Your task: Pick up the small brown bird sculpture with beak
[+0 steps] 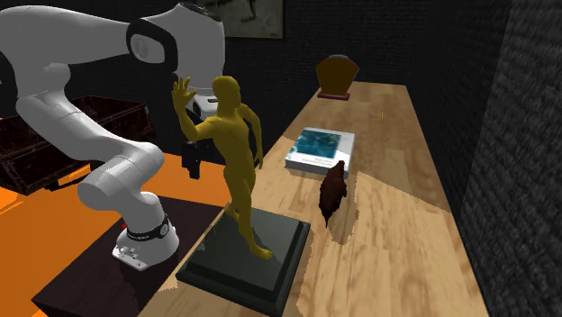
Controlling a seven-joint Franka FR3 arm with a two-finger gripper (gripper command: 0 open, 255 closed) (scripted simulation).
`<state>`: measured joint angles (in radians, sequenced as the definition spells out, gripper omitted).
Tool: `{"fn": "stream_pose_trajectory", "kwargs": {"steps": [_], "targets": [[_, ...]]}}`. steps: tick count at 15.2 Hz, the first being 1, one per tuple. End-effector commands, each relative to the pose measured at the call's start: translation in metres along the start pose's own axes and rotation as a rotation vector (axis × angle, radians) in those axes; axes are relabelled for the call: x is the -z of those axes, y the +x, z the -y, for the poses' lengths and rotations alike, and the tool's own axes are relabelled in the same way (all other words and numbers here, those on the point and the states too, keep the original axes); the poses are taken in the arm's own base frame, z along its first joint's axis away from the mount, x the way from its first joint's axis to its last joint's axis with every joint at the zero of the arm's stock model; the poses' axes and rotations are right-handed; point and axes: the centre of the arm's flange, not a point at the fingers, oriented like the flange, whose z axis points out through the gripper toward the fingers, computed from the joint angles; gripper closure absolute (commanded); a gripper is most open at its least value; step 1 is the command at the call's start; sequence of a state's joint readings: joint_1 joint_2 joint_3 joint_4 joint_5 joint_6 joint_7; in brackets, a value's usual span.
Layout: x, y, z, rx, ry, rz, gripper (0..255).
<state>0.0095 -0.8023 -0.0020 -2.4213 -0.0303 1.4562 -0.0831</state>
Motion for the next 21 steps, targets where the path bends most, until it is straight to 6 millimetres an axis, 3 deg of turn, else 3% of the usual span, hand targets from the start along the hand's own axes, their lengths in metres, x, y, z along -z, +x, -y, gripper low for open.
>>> {"fn": "stream_pose_trajectory", "kwargs": {"steps": [1,6,11,16,21], "targets": [[0.000,0.000,0.000,0.000,0.000,0.000,0],[0.008,0.054,-0.031,0.250,-0.007,-0.020,0],[0.018,0.114,-0.047,0.500,-0.014,-0.039,0],[0.029,0.176,-0.049,0.750,-0.021,-0.059,0],[0.041,0.236,-0.034,1.000,-0.027,-0.079,0]]}}
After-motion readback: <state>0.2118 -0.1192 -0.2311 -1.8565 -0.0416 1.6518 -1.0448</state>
